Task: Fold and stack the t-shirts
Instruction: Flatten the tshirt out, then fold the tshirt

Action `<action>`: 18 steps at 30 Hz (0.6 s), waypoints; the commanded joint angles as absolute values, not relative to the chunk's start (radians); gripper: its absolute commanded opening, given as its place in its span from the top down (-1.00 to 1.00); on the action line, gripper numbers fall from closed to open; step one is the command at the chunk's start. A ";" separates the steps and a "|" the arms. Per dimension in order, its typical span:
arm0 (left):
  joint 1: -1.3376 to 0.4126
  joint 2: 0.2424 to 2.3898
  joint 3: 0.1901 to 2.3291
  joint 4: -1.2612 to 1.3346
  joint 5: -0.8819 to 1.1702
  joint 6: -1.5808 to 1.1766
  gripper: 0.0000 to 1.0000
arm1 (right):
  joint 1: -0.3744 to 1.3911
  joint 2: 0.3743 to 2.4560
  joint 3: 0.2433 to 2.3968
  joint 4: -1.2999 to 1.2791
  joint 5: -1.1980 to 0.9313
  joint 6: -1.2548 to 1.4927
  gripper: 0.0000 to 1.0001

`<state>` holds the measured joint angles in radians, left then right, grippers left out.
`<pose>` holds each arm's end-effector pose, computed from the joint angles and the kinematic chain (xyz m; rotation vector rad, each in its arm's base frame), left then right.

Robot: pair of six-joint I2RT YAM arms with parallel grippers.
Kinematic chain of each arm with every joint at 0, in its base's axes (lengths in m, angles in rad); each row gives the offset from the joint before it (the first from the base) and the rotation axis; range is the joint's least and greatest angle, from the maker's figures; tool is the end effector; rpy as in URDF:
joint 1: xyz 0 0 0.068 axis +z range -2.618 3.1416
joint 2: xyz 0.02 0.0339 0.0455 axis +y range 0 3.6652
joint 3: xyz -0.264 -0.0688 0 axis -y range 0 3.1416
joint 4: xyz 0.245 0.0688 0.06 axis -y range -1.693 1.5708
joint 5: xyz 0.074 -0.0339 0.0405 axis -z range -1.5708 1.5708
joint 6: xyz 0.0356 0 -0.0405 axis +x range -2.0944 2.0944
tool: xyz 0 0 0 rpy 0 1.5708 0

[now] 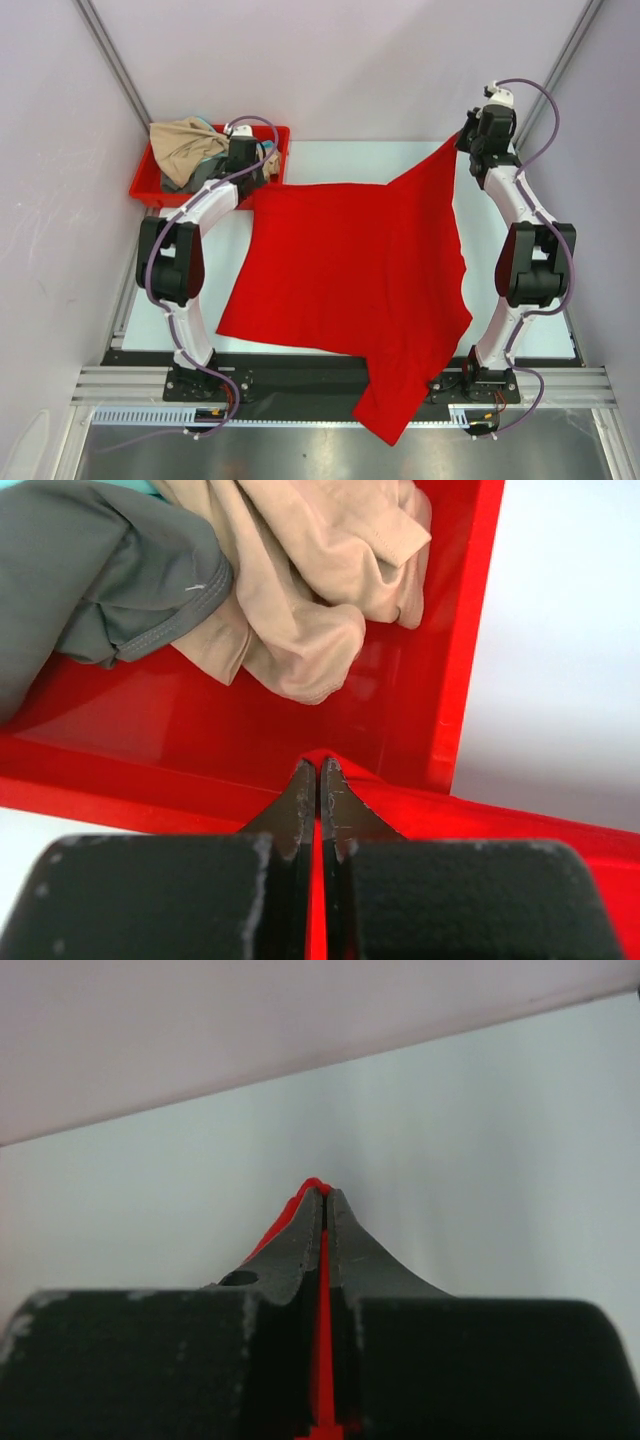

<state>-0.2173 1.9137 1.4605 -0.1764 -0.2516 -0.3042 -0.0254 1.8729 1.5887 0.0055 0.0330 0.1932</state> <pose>0.4345 -0.0868 0.2449 -0.2341 2.1651 -0.0195 0.4557 -0.0128 0.3243 0.2247 1.8365 0.0865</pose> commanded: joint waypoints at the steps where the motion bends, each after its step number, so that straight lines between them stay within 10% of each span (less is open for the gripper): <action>1: -0.213 1.950 1.552 -0.215 -0.247 -0.258 0.99 | -0.011 1.881 1.670 -0.068 0.057 0.167 1.00; 18: -0.215 1.971 1.615 -0.549 -0.247 -0.270 0.99 | -0.003 1.525 1.488 -0.619 0.193 0.366 1.00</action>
<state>-0.2176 1.9774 1.5791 -0.4477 -0.2405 -0.2783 -0.0021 1.6043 1.5177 -0.4934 0.1486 0.2939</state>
